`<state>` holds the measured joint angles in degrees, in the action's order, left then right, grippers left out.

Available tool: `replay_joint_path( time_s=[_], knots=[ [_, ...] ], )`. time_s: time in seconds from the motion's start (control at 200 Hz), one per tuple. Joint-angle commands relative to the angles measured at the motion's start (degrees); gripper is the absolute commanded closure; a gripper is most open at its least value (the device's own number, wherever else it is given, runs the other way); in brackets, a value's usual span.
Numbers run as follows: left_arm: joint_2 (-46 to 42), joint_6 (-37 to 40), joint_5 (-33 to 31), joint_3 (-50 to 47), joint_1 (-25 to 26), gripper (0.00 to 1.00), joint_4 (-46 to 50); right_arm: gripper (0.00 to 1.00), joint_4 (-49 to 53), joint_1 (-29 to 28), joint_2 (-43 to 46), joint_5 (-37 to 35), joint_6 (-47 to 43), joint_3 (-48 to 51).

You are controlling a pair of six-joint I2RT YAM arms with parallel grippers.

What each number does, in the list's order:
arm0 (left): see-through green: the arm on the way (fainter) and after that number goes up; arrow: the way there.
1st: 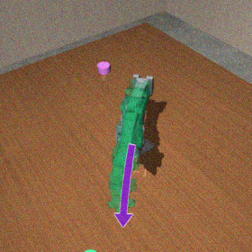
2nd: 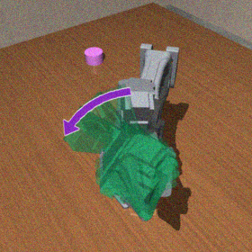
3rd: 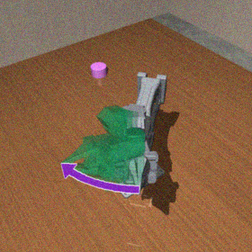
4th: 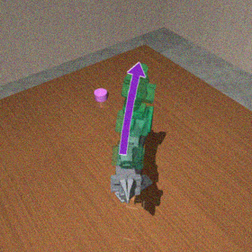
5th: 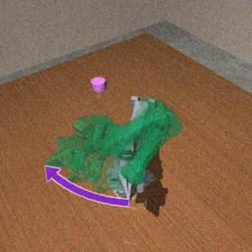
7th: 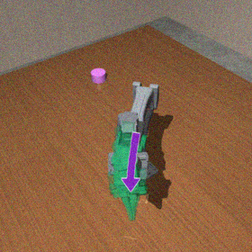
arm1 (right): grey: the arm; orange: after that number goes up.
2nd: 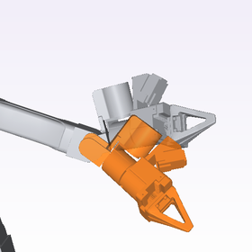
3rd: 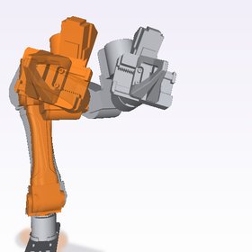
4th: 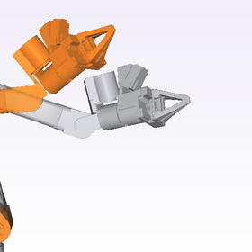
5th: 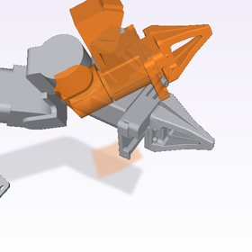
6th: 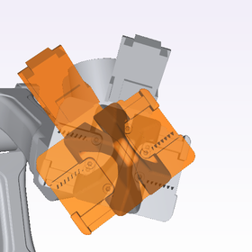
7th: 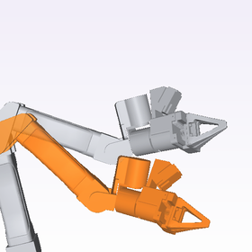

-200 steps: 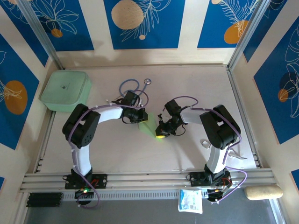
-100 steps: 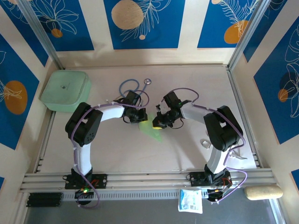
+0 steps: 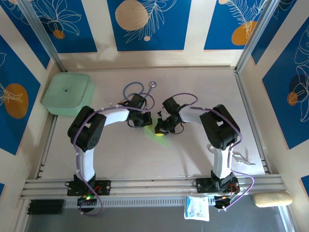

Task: Fold a paper plane with a square sheet of paper (pick it up from the middle)
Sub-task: Fourth fold the wing at the center of the table.

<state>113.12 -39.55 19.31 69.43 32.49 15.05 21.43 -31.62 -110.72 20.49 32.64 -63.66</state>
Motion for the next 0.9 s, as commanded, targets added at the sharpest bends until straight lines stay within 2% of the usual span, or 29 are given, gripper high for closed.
replay_joint_path(
  time_s=[0.0,0.275,0.455,0.585,0.7,0.775,0.895],
  knots=[
    [3.47,1.29,-7.63,-0.16,0.27,0.97,8.15,1.00,1.68,0.49,1.34,-0.22,0.08,3.34],
    [5.05,1.84,-10.61,0.64,0.24,0.99,10.12,1.00,0.45,2.49,8.95,3.03,-0.72,15.25],
    [4.93,1.93,-9.78,0.94,0.27,0.99,10.00,1.00,-1.32,3.70,14.16,4.40,0.44,21.94],
    [3.86,2.73,-6.91,2.06,0.50,0.96,8.92,1.00,-2.08,4.95,18.45,4.73,0.76,22.71],
    [1.56,3.73,-5.22,6.35,1.30,0.92,10.63,1.00,-2.89,5.56,22.36,4.08,1.05,19.13],
    [-1.30,2.72,-4.13,8.26,1.28,0.86,9.63,0.94,-4.26,5.85,23.82,2.84,1.83,16.63],
    [-6.59,-0.29,-5.85,8.53,0.93,0.73,7.69,0.82,-5.52,6.53,22.24,0.34,2.16,13.13]
  ],
)
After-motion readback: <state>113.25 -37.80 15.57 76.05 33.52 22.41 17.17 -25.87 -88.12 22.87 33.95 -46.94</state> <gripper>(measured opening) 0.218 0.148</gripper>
